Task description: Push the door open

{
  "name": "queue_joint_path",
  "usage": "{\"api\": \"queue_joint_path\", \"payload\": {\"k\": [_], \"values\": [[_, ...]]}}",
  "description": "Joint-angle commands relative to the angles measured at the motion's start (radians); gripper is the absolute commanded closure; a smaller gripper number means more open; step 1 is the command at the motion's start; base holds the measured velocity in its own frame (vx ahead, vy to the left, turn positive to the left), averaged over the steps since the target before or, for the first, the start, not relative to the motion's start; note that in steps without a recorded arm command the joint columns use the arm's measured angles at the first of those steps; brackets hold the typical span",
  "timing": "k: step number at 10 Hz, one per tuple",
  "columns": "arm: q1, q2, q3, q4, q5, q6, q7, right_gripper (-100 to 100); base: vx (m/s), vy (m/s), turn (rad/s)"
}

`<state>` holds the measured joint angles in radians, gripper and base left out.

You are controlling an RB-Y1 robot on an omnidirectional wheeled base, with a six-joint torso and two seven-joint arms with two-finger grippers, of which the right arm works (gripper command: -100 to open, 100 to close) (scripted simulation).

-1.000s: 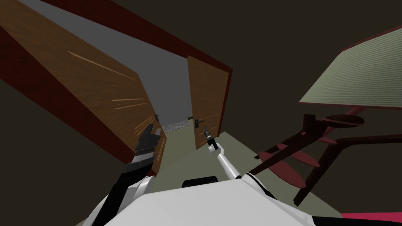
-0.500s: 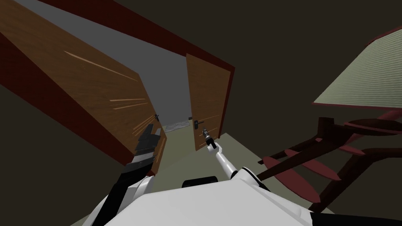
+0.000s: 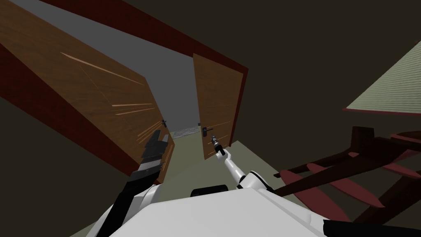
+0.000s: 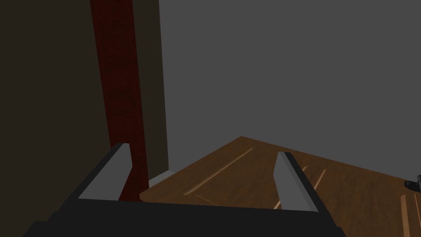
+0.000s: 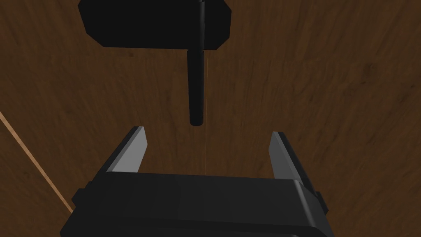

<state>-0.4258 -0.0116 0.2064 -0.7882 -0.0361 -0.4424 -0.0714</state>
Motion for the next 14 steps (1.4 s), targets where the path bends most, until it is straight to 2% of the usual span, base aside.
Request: {"api": "queue_joint_path", "payload": {"k": [1, 4, 5, 6, 10, 12, 14], "values": [[-0.019, 0.006, 0.001, 0.034, -0.001, -0.004, -0.003, -100, 0.062, -0.06, 0.042], [-0.05, 0.019, 0.007, 0.089, -0.002, -0.004, -0.011, -100, 0.067, -0.07, 0.045], [-0.046, 0.017, 0.006, 0.079, -0.002, -0.002, -0.01, -100, 0.026, -0.037, 0.012], [-0.046, -0.007, 0.003, 0.083, -0.003, -0.004, -0.009, -100, 0.111, 0.027, 0.023], [-0.046, -0.023, -0.003, 0.087, -0.004, -0.007, -0.007, -100, 0.161, 0.055, 0.021], [-0.045, -0.017, -0.007, 0.09, -0.005, -0.01, -0.005, -100, 0.196, 0.065, 0.021], [-0.045, 0.002, -0.011, 0.092, -0.006, -0.012, -0.004, -100, 0.184, 0.052, 0.02]]}}
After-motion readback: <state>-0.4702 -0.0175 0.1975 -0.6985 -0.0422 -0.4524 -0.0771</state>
